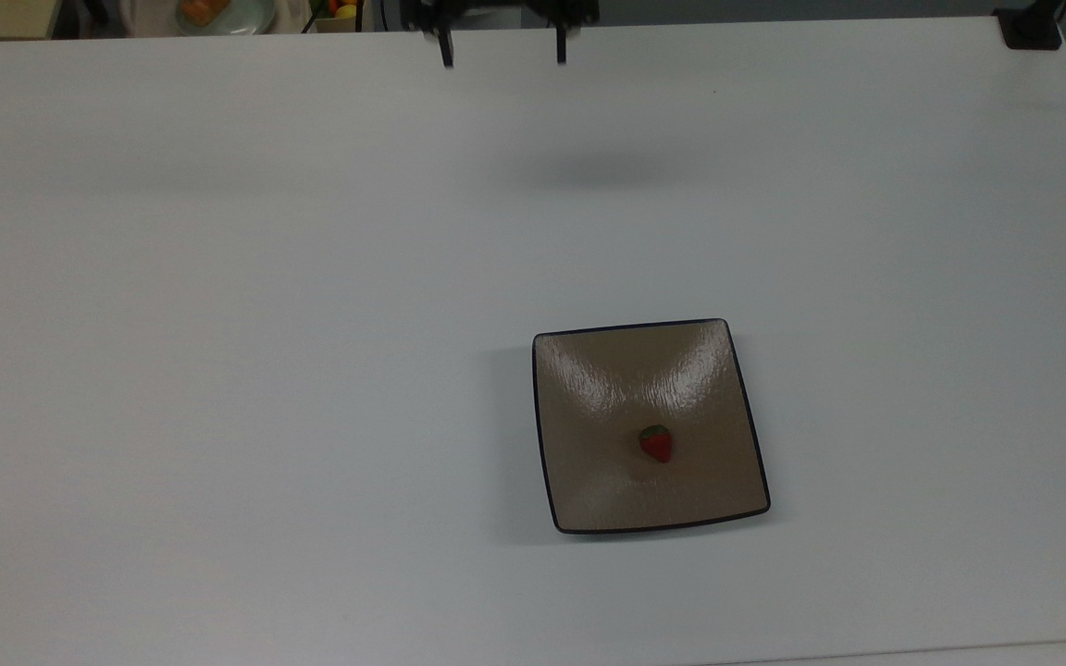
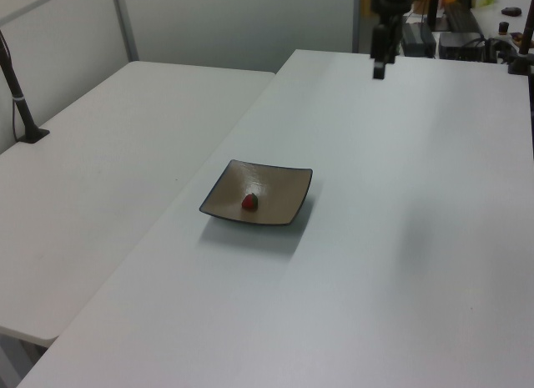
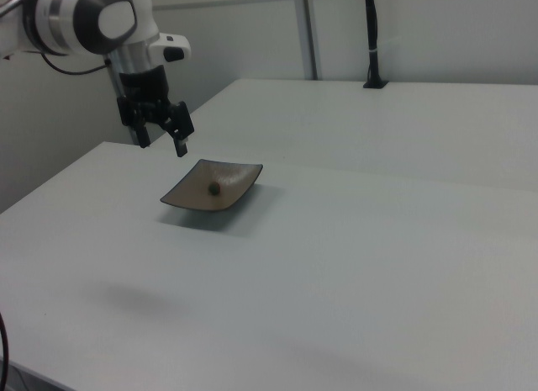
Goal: Strawberries on a ceramic plate
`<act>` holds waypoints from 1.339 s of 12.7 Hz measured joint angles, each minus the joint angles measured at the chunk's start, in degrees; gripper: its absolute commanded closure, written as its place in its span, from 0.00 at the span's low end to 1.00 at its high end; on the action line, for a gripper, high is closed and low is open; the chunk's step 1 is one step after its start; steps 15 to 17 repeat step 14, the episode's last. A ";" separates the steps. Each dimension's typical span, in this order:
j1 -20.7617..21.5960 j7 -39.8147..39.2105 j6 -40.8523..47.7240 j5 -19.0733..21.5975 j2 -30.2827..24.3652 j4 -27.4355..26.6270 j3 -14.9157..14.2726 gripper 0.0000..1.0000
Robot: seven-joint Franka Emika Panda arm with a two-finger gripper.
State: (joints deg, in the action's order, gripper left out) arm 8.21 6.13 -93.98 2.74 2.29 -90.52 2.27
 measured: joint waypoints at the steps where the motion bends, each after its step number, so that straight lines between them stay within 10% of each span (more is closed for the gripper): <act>1: -0.41 0.00 1.55 0.00 -1.06 -0.28 0.00 0.00; 17: -1.51 -5.23 -8.60 0.00 -3.08 -5.00 -0.01 0.00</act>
